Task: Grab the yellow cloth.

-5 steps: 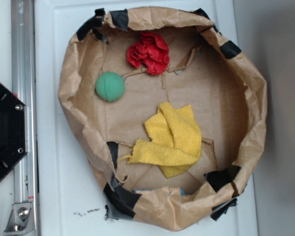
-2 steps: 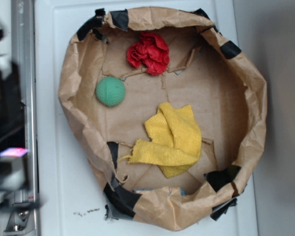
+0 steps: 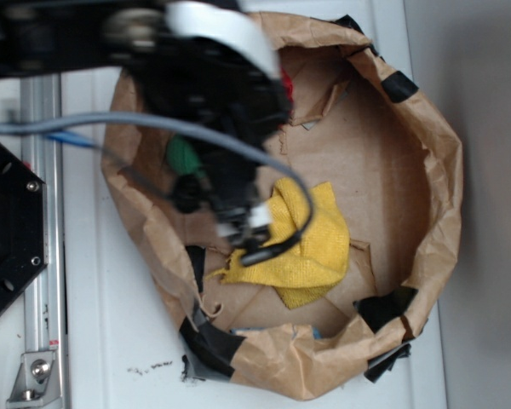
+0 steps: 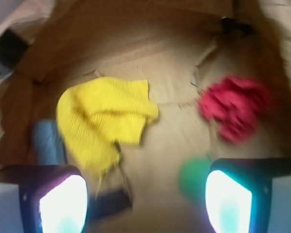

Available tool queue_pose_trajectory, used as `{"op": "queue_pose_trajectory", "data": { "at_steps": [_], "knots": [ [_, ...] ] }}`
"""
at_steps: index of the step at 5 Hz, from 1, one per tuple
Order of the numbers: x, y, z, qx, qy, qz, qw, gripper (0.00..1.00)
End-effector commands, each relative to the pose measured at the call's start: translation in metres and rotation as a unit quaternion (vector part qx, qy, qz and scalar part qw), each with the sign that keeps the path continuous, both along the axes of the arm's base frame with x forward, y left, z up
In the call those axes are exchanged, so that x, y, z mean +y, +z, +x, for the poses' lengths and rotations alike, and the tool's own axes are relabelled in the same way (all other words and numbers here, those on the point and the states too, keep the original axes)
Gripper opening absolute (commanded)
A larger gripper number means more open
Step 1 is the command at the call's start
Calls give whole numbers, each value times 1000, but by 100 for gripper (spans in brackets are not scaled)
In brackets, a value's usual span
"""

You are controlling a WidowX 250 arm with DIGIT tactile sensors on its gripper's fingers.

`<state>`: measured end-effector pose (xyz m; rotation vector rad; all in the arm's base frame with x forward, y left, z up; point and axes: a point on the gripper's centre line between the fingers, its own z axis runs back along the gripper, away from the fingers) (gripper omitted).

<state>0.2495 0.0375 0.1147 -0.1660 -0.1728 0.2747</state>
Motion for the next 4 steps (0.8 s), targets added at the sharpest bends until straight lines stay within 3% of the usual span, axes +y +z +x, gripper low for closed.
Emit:
{"op": "queue_pose_trajectory", "data": {
  "at_steps": [1, 2, 3, 4],
  "knots": [
    [-68, -20, 35, -22, -168, -2, 985, 100],
    [-83, -35, 23, -7, -210, -24, 977, 100],
    [-89, -67, 31, 10, -200, 14, 980, 100],
    [-75, -92, 50, 15, -175, 70, 982, 0]
  ]
}}
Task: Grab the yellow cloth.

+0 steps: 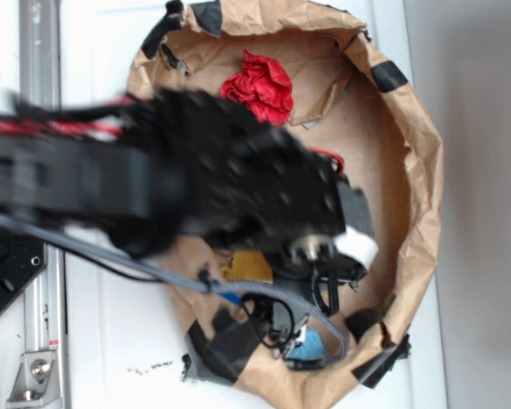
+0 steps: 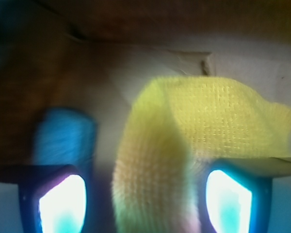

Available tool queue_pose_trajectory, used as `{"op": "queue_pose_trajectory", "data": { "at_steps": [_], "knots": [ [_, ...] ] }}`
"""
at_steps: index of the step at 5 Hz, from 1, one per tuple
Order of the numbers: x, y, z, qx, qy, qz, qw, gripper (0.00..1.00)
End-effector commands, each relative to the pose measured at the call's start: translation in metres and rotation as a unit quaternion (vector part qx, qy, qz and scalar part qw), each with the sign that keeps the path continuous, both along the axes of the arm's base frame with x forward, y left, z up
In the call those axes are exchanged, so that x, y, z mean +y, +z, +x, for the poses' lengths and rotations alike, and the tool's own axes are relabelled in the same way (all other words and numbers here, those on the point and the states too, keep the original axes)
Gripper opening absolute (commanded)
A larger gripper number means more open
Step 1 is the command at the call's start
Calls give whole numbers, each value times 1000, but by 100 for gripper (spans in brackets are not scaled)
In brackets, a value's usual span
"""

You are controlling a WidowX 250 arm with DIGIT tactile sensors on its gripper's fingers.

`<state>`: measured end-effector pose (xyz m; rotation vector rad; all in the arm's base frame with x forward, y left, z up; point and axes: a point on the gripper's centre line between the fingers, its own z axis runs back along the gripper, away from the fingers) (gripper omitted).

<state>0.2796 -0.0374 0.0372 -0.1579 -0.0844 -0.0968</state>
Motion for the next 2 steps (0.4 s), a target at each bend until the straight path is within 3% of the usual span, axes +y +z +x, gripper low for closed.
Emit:
{"op": "queue_pose_trajectory", "data": {
  "at_steps": [1, 2],
  "knots": [
    [13, -11, 27, -41, 28, 47, 998, 0],
    [27, 18, 31, -72, 44, 50, 995, 0]
  ]
}}
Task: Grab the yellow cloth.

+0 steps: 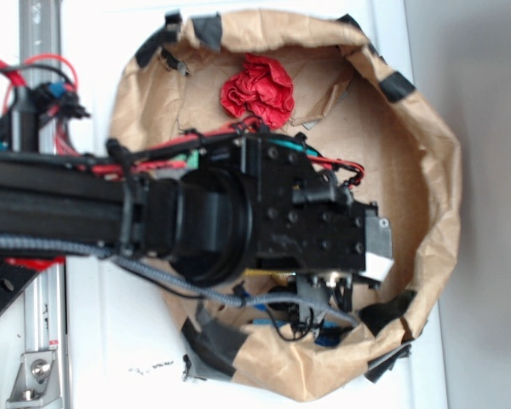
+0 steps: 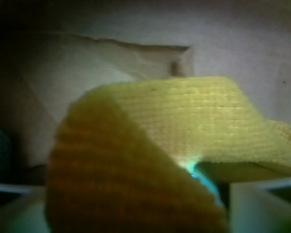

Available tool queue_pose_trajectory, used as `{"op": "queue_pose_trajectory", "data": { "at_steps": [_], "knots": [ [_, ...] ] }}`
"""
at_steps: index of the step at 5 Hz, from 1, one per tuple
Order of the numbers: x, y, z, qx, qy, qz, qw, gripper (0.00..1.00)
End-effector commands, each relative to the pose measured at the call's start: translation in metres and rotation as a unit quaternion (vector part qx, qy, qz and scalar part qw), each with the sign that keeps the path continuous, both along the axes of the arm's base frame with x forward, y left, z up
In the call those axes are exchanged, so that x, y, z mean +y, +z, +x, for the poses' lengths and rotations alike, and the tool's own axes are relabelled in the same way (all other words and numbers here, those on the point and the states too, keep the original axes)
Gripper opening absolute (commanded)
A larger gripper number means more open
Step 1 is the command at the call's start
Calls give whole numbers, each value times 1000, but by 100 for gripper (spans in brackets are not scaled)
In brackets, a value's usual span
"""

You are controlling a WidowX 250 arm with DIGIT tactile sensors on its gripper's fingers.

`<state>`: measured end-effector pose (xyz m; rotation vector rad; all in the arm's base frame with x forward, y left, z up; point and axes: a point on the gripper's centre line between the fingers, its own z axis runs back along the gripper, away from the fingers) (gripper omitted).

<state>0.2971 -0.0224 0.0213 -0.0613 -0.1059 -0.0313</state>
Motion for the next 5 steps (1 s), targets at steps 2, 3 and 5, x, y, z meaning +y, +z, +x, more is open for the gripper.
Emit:
{"op": "queue_pose_trajectory", "data": {
  "at_steps": [2, 3, 5],
  "knots": [
    [51, 134, -3, -135, 53, -20, 989, 0],
    [54, 179, -24, -111, 93, 16, 989, 0],
    [52, 204, -56, -60, 129, 41, 989, 0]
  ]
}}
